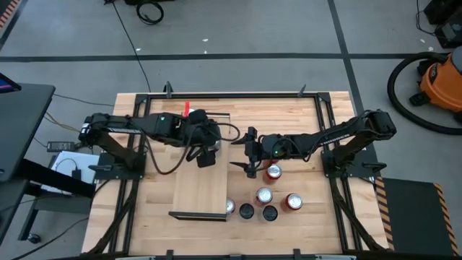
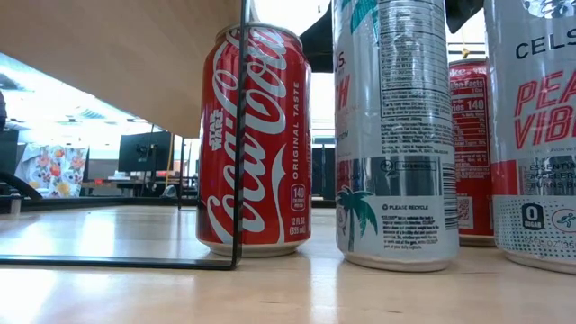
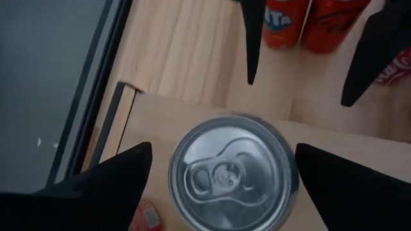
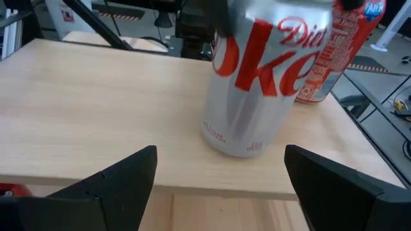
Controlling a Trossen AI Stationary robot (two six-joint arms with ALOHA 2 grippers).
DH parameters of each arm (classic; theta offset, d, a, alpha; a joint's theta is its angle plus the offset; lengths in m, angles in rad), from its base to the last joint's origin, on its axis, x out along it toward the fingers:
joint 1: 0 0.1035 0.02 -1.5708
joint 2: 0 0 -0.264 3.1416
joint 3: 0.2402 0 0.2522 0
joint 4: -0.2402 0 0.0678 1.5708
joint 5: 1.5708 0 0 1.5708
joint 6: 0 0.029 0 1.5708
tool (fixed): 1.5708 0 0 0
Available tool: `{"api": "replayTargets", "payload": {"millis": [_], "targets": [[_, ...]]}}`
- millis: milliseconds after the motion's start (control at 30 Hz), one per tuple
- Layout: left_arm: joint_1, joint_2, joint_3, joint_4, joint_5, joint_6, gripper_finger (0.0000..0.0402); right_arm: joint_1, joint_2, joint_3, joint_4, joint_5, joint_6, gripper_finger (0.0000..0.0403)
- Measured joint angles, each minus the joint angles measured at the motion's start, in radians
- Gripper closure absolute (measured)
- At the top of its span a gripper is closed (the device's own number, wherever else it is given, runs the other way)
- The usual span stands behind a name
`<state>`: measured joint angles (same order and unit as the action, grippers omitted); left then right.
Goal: Place canned beverage on shelf
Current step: Put the silver soda can on the shelf aligned with the other silver soda can
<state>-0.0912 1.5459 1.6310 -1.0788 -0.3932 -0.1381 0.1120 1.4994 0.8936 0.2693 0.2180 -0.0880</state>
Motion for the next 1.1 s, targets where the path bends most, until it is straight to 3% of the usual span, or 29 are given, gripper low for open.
{"api": "replayTargets", "payload": {"millis": [267, 433, 800, 1100], "targets": [[0.024, 0.0, 0.0, -0.006, 0.071, -0.003, 0.007, 0.0, 0.0, 0.0, 0.004, 0.001, 0.005, 0.0063], [0.023, -0.002, 0.002, -0.013, 0.086, 0.103, 0.0103, -0.003, 0.0, 0.0, 0.015, 0.001, -0.01, 0.0067], [0.022, -0.006, 0.003, -0.045, 0.083, 0.507, 0.0108, -0.01, 0.0, 0.0, 0.066, -0.002, 0.006, 0.0067], [0.049, -0.006, 0.002, -0.039, 0.142, 0.546, 0.0099, -0.006, 0.0, 0.0, 0.109, -0.003, 0.067, 0.0067]]}}
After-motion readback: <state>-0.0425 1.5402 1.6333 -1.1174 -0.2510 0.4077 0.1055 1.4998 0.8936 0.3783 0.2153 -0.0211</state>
